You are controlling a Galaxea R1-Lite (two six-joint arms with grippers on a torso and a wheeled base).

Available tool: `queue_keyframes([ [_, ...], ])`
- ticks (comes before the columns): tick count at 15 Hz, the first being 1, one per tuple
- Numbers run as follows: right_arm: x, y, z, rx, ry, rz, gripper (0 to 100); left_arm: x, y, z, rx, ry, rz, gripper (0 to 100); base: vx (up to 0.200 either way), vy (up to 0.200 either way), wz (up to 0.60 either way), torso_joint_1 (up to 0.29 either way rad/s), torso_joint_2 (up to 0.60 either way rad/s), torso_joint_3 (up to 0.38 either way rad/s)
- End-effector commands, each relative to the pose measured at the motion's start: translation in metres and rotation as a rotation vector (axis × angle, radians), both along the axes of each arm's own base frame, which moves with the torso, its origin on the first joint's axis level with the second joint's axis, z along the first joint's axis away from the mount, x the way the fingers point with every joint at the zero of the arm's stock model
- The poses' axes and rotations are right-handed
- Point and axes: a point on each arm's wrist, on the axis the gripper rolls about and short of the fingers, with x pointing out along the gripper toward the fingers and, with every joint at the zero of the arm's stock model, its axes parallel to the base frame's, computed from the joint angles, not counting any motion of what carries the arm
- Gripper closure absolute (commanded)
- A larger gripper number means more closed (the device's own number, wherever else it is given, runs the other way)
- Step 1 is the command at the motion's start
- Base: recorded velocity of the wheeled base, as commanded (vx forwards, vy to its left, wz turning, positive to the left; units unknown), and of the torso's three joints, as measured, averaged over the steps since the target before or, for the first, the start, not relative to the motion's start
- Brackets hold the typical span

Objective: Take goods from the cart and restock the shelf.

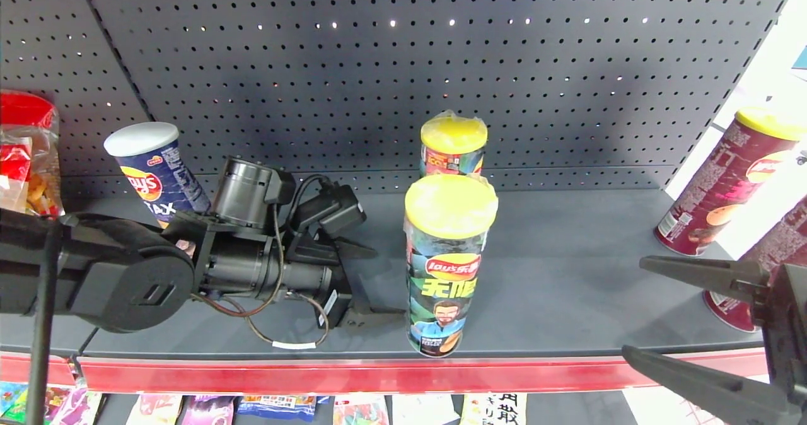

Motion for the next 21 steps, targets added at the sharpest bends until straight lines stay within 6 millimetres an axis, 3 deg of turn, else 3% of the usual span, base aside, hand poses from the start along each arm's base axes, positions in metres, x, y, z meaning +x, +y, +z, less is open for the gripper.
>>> queue_keyframes([
  [1,0.0,0.0,0.0,-0.002,0.001,0.0,0,0.001,-0.001,0.0,-0.001,-0.002,0.0,0,0.0,0.0,0.0,0.0,0.0,0.0],
  [5,0.001,0.001,-0.002,-0.008,0.008,-0.002,0,-0.002,0.002,0.0,0.001,0.001,0.003,0,0.0,0.0,0.0,0.0,0.0,0.0],
  [7,-0.002,-0.001,-0.005,-0.015,0.007,-0.011,0,-0.013,0.017,0.013,-0.009,-0.035,0.042,0,0.0,0.0,0.0,0.0,0.0,0.0],
  [10,-0.016,-0.012,-0.016,-0.031,0.006,-0.052,0,-0.054,0.051,0.041,0.005,-0.144,0.204,0,0.0,0.0,0.0,0.0,0.0,0.0],
  [13,-0.053,-0.041,-0.03,-0.085,0.019,-0.123,0,-0.111,0.084,0.053,-0.045,-0.175,0.409,0,0.0,0.0,0.0,0.0,0.0,0.0],
  [15,-0.083,-0.067,-0.031,-0.133,0.012,-0.297,0,-0.143,0.104,0.044,-0.022,-0.21,0.597,0,0.0,0.0,0.0,0.0,0.0,0.0],
  [17,-0.102,-0.086,-0.037,-0.191,0.001,-0.548,0,-0.158,0.12,0.03,-0.014,-0.192,0.75,0,0.0,0.0,0.0,0.0,0.0,0.0],
  [18,-0.104,-0.089,-0.041,-0.23,0.01,-0.722,0,-0.163,0.129,0.024,-0.009,-0.19,0.816,0,0.0,0.0,0.0,0.0,0.0,0.0],
  [21,-0.099,-0.087,-0.045,-0.212,0.065,-0.78,0,-0.172,0.145,0.021,0.011,-0.23,0.983,0,0.0,0.0,0.0,0.0,0.0,0.0],
])
